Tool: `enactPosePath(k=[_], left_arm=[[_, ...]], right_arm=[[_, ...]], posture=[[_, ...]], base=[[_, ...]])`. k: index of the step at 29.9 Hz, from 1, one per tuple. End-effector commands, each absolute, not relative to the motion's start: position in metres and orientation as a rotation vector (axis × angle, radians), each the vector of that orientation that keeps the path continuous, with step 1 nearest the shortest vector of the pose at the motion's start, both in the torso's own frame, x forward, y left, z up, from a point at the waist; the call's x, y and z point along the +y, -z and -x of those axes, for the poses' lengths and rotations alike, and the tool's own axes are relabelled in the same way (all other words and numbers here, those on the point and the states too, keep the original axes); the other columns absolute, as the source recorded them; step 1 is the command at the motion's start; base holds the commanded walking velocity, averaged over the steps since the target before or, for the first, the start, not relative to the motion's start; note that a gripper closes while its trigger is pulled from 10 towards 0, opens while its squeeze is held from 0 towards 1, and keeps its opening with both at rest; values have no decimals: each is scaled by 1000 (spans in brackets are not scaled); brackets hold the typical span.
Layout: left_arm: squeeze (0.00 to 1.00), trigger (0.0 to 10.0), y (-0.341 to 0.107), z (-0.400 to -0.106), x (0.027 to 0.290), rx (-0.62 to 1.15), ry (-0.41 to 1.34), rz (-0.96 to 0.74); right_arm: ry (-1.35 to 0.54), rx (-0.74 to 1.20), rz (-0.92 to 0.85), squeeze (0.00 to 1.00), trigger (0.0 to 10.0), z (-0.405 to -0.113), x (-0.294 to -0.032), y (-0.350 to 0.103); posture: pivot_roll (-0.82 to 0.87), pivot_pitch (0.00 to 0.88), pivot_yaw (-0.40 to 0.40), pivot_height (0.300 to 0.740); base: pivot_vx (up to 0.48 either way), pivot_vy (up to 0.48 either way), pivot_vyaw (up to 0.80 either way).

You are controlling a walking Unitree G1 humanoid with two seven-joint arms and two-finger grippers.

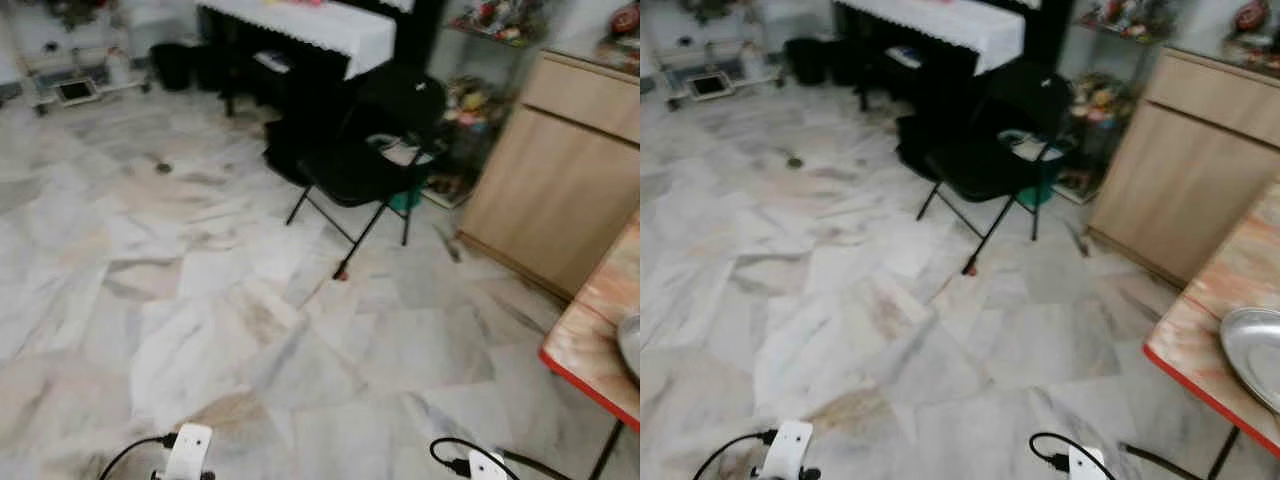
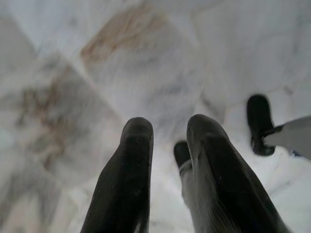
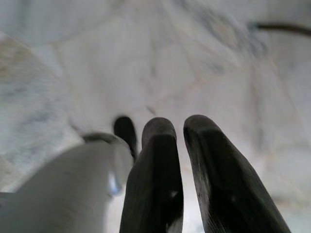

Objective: Setting the table

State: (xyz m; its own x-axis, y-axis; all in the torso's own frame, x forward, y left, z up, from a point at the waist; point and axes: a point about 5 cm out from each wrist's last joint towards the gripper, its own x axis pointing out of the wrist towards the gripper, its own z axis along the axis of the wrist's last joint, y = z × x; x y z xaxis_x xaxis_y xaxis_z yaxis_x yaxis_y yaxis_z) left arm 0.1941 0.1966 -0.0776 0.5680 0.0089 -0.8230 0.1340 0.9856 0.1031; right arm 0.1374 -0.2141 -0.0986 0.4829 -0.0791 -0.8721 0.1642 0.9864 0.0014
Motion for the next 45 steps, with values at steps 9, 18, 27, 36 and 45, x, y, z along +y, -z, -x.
enactPosePath(k=[9,18,27,36,45], left_arm=[[0,10000,82,-185,200,996,86,-194],[0,10000,82,-185,199,991,98,-200],[0,10000,80,-189,198,978,103,-193],[0,10000,78,-192,199,968,92,-189],[0,10000,78,-193,198,963,81,-204]], right_arm=[[123,1049,-87,0,10000,-144,-197,99],[136,1052,-85,0,10000,-141,-201,100],[130,1051,-82,0,10000,-140,-201,100],[127,1041,-88,0,10000,-145,-198,99],[129,1042,-90,0,10000,-145,-198,98]], posture=[[57,0,-22,740],[52,0,-17,740],[53,0,-16,740],[50,0,-16,740],[54,0,-23,740]], base=[[0,-150,-692],[0,0,-694],[0,0,-694],[0,0,-693],[0,0,-694]])
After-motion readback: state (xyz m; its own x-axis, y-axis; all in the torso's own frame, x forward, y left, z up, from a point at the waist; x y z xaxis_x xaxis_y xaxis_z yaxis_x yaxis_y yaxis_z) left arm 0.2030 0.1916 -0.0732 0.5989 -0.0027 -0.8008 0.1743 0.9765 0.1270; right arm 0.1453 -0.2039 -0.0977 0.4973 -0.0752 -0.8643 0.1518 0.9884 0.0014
